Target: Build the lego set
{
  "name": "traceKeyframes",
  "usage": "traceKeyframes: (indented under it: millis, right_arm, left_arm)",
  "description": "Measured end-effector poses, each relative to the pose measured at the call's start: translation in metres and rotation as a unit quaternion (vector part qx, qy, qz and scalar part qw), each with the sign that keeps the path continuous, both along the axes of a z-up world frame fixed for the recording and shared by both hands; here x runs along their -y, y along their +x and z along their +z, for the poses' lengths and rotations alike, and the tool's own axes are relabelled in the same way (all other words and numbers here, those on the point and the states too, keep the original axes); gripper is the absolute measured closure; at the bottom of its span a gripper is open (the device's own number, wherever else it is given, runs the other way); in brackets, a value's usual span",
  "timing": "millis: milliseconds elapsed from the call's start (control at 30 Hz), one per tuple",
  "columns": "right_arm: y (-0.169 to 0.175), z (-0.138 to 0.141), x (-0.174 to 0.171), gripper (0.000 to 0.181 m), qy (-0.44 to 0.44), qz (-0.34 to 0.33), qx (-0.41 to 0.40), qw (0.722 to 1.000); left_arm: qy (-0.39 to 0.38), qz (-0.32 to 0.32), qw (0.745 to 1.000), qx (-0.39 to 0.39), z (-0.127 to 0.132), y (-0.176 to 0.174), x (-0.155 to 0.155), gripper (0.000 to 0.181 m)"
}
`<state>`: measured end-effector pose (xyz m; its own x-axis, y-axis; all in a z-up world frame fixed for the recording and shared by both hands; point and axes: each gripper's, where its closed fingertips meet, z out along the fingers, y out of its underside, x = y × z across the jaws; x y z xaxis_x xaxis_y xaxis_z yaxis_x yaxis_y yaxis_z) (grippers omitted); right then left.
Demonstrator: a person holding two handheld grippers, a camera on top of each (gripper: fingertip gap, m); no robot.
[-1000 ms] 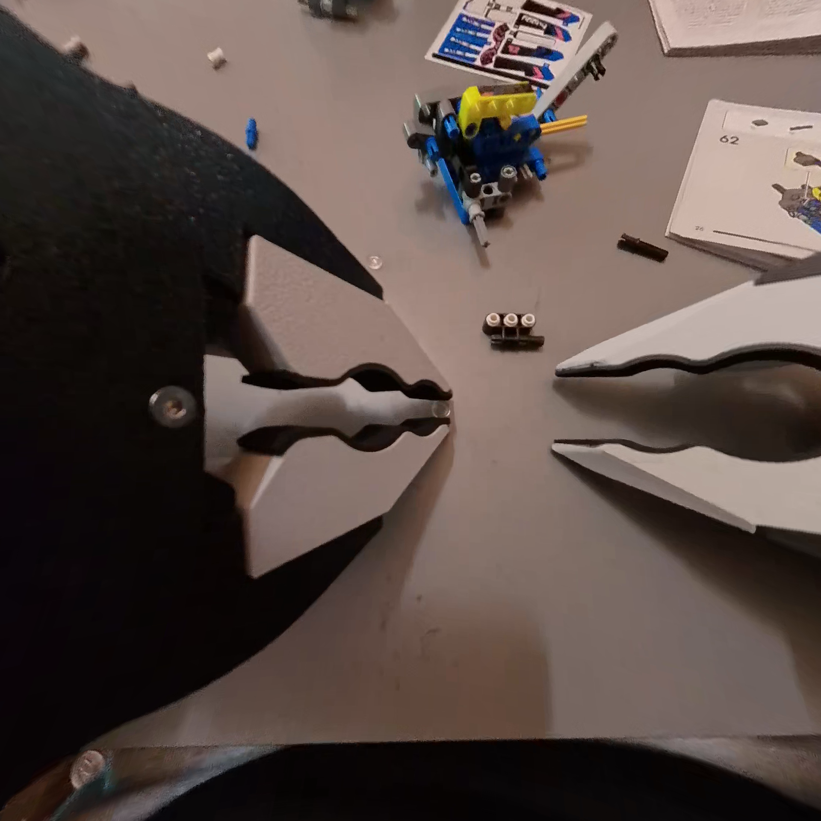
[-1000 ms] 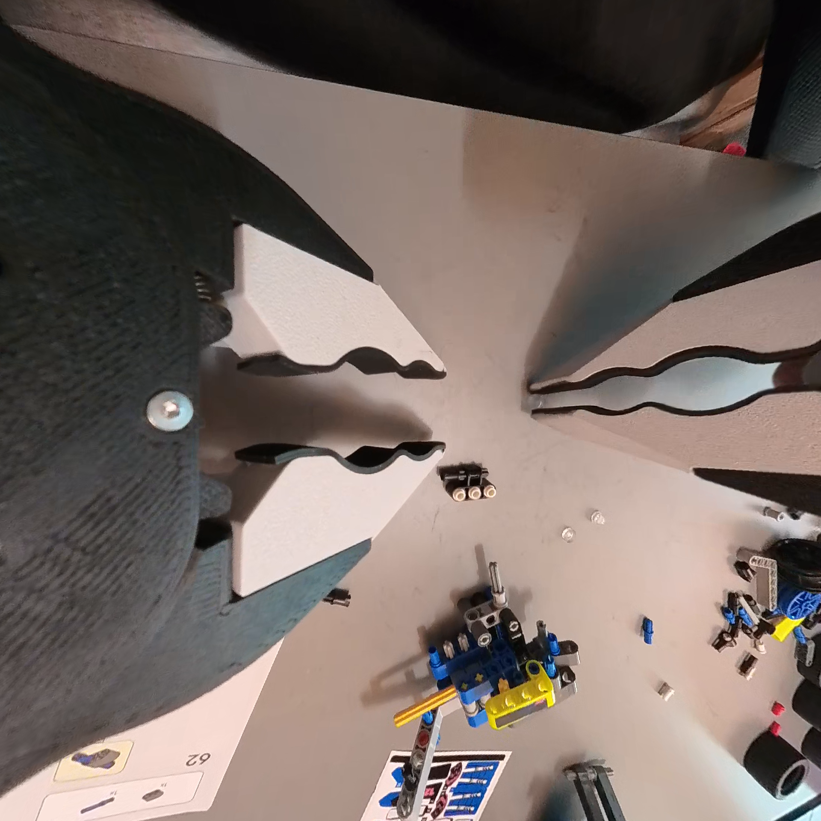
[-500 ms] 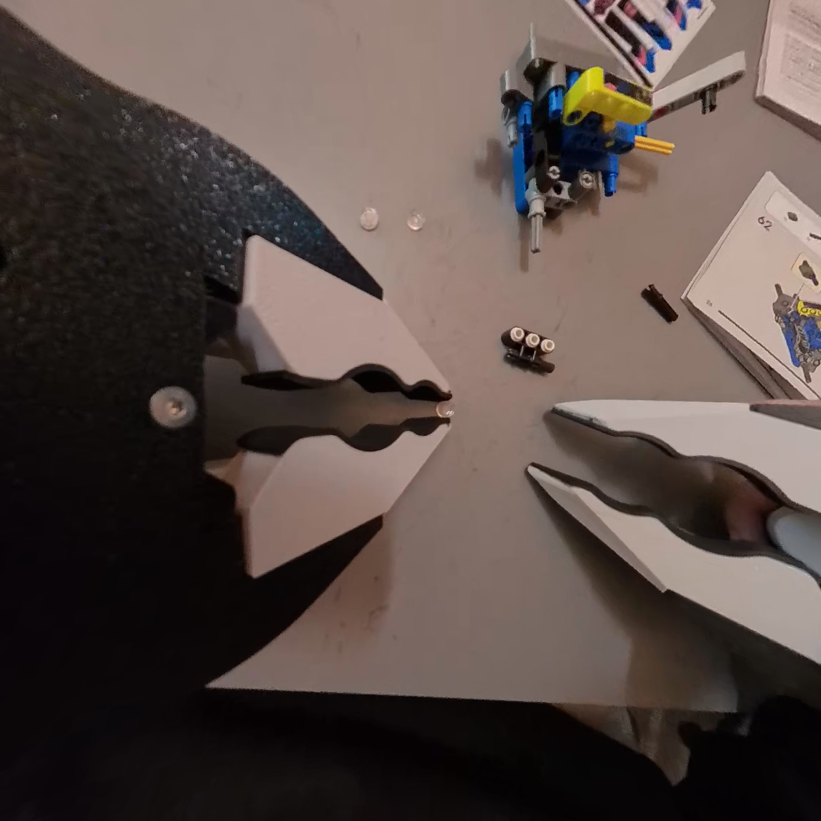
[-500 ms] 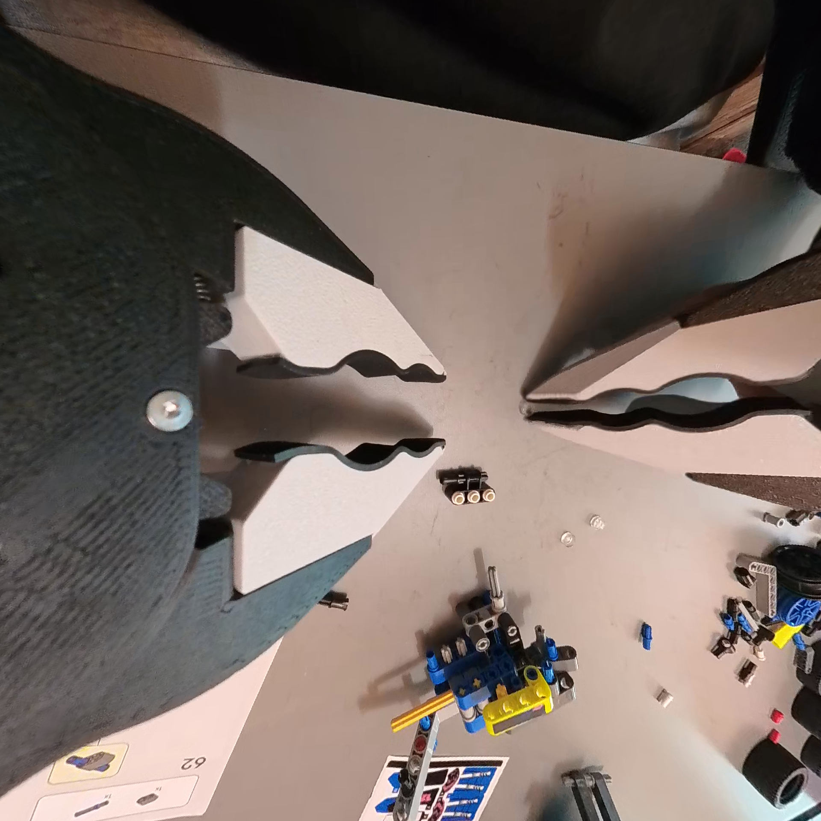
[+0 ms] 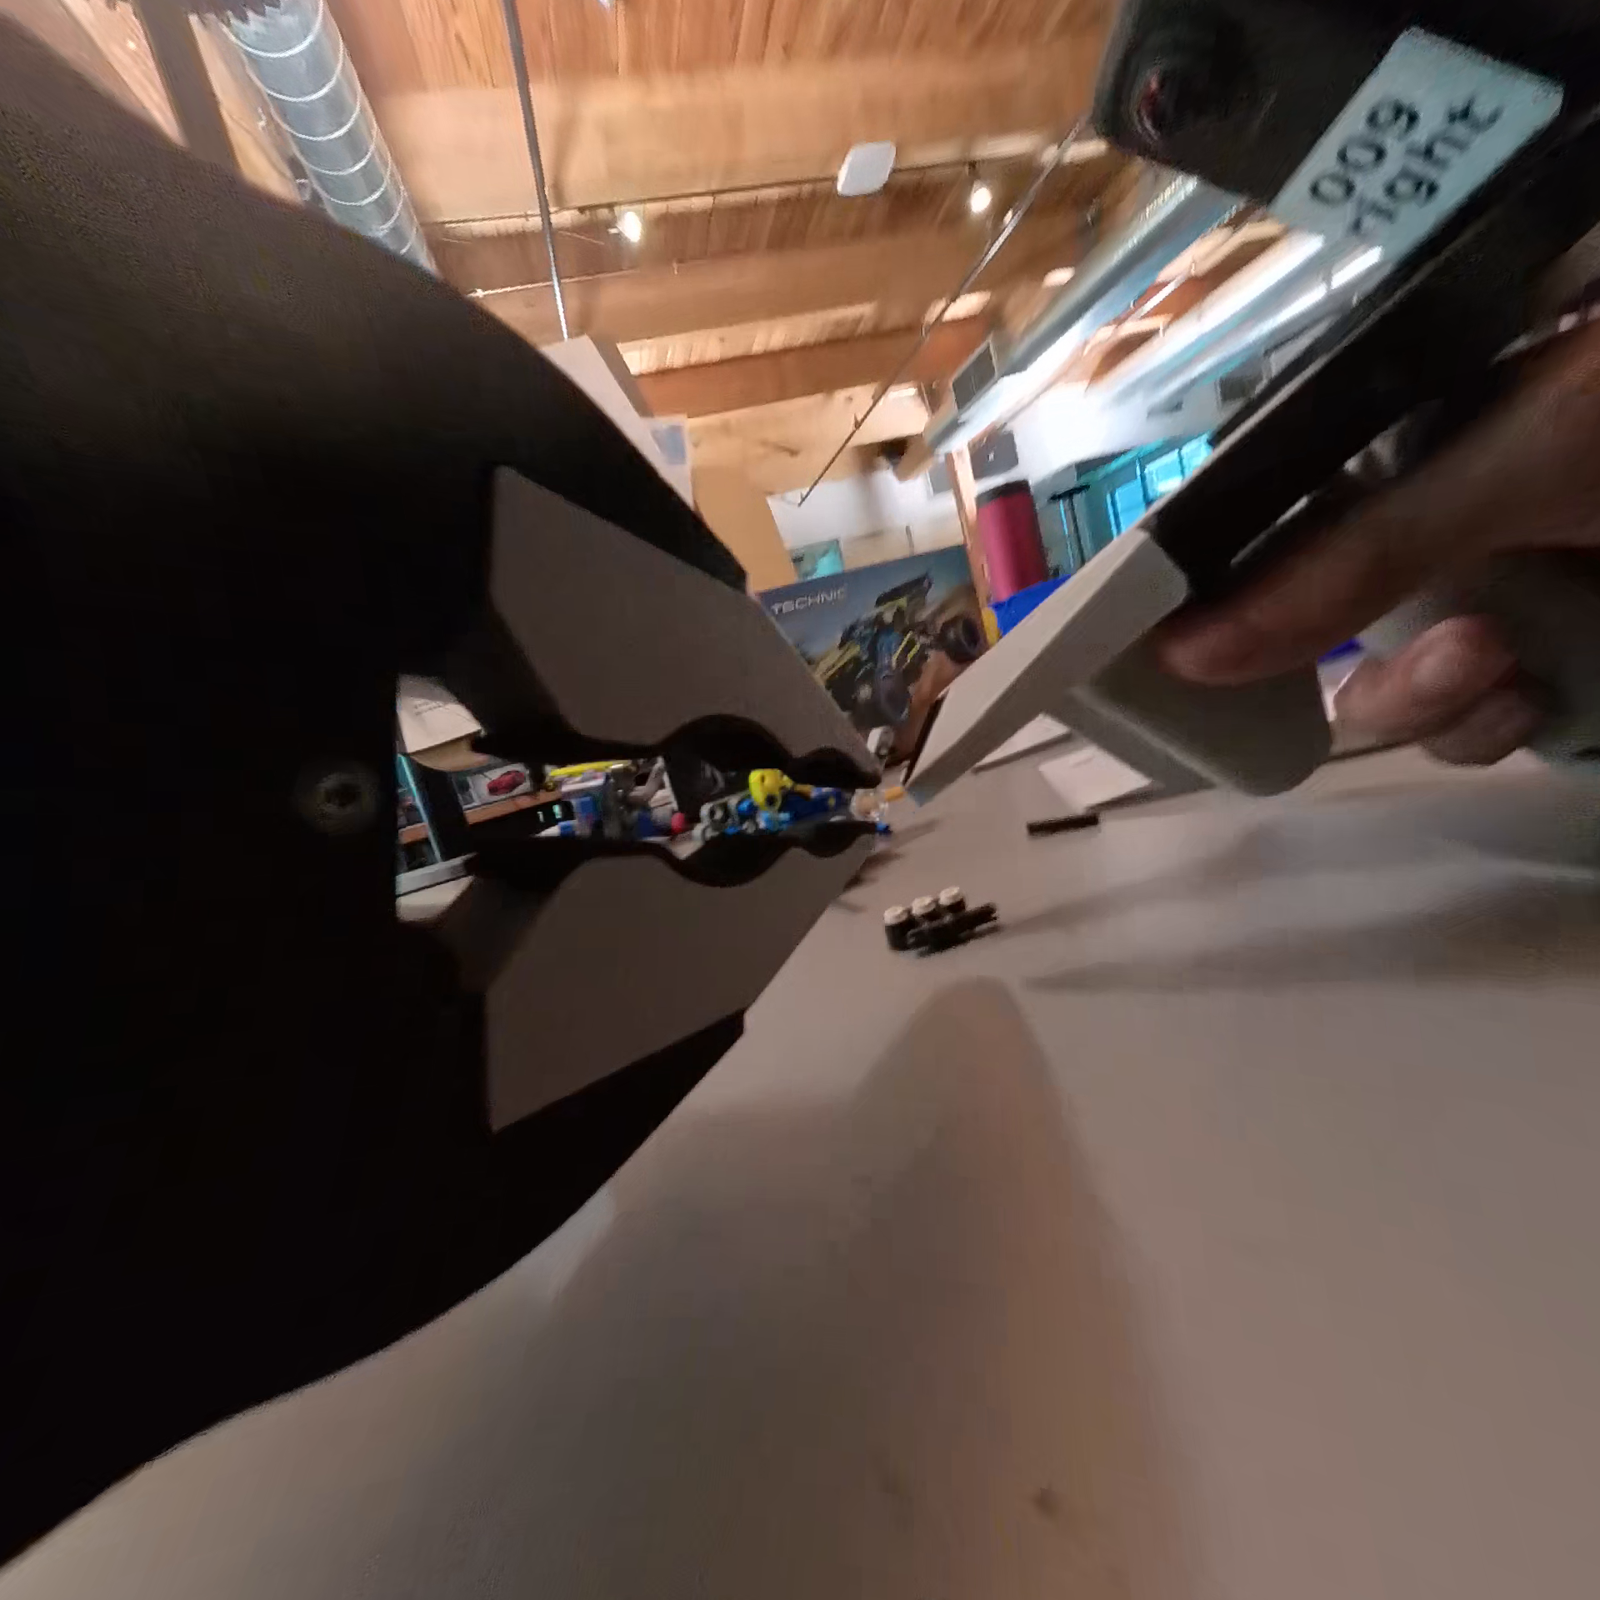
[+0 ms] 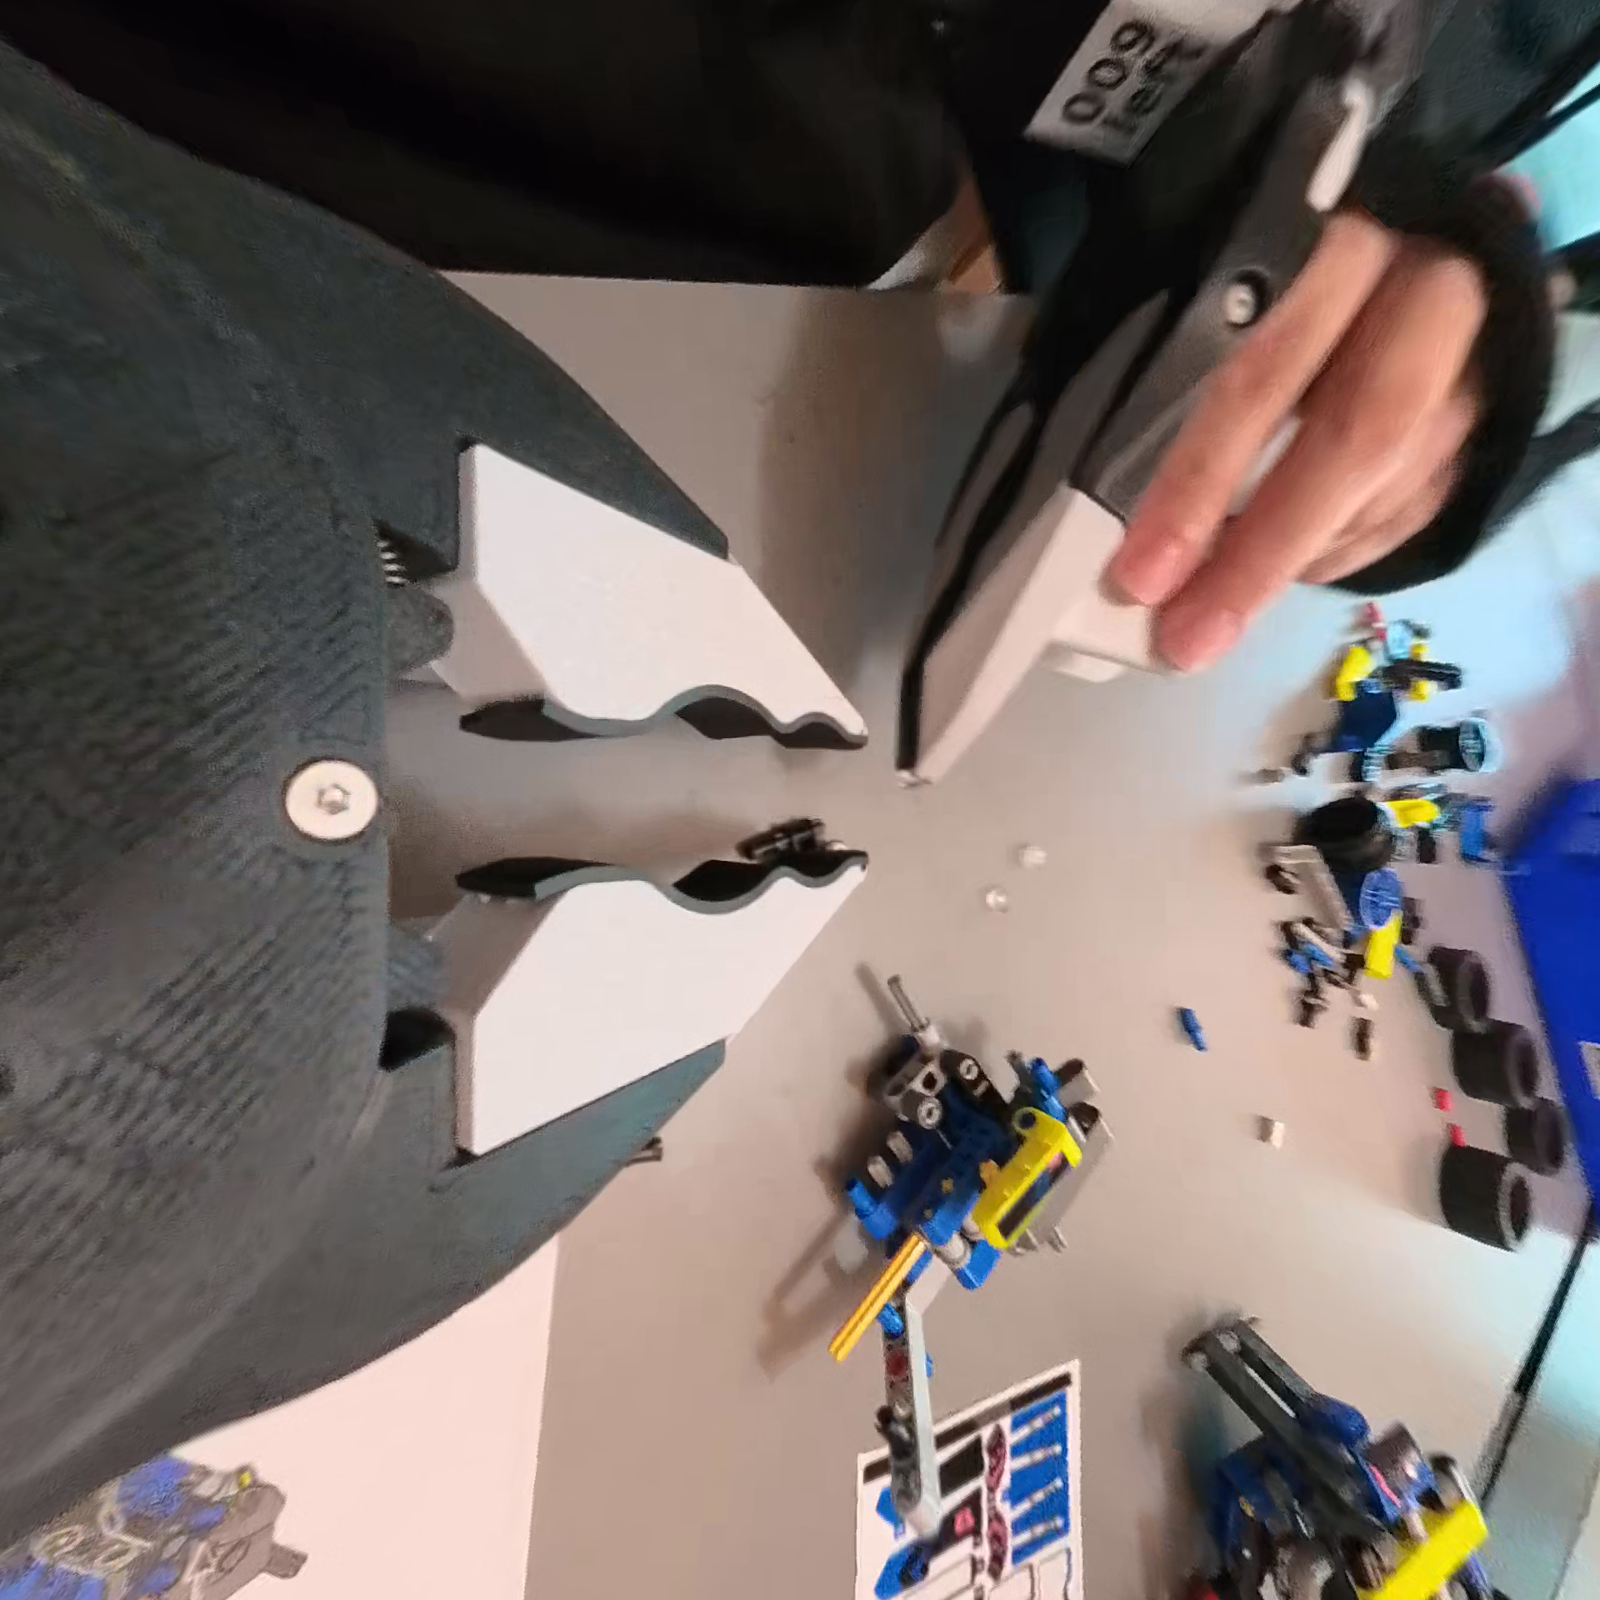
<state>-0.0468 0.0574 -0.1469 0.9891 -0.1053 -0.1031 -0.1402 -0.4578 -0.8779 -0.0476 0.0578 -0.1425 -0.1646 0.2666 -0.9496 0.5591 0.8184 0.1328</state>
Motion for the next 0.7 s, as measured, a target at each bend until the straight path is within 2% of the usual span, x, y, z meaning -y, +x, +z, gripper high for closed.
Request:
traceKeyframes:
  millis: [233, 533, 700]
  right_arm:
    - [-0.010, 0.028, 0.000, 0.166, 0.094, 0.032, -0.021, 0.995]
    - [-0.016, 0.037, 0.001, 0.181, 0.123, 0.052, 0.006, 0.991]
    - [-0.020, 0.044, 0.002, 0.174, 0.148, 0.065, -0.028, 0.986]
  left_arm:
    - [-0.088, -0.028, 0.996, 0.015, 0.021, -0.006, 0.009, 0.178]
    - [-0.159, -0.052, 0.986, 0.003, 0.037, -0.011, 0.011, 0.178]
    - [-0.164, -0.060, 0.985, 0.006, 0.038, -0.012, 0.012, 0.178]
